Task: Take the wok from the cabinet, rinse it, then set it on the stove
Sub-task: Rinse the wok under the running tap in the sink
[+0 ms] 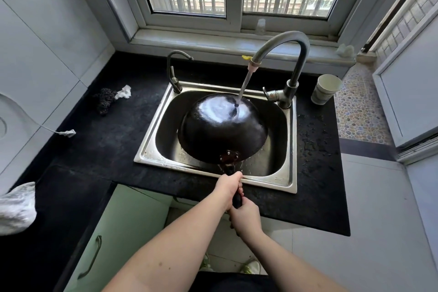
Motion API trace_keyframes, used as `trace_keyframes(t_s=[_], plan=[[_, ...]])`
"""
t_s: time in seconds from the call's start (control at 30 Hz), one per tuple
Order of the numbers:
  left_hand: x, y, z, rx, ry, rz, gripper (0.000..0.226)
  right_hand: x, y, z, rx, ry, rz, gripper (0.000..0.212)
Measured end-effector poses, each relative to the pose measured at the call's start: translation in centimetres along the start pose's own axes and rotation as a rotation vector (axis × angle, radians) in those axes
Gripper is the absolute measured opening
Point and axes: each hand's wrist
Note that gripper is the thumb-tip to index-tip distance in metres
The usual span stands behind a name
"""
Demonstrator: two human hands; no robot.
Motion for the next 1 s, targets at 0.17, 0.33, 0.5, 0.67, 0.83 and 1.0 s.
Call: trace_keyframes(t_s=[0.17,0.33,0.5,0.67,0.83,1.0], plan=[[-0.4,0.0,0.0,-0.013,0.008,-0.019,0.017,0.5,0.2,-0.2,0.017,-0.019,0.006,0.019],[-0.8,-0.3,0.0,-0.017,-0.017,-0.020,0.024,1.1,0.2,-0.3,0.043,-0.051,0.019,0.018],[-0.8,-0.6,0.5,-0.019,-0.051,-0.014,0.027,1.5,-0.1,-0.6,0.067,-0.093,0.043,0.020],[-0.5,-0.6,0.9,-0.014,-0.043,-0.010,0.030,1.1,-0.4,-0.9,0.069,-0.093,0.039,0.021],[-0.4,-0.5,1.0,-0.001,0.025,-0.028,0.032,0.8,-0.9,-0.4,0.020,-0.019,0.033,0.018],[-0.5,-1.0,0.8,0.000,0.089,-0.035,0.015,0.4,-1.2,-0.1,-0.035,0.054,0.016,0.016]])
Point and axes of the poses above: each hand's wrist, its own y-axis towards the middle knuckle, its own x-axis out of the back of the hand, z = x × y, and after that the axes turned 10 degrees about x, right-handed
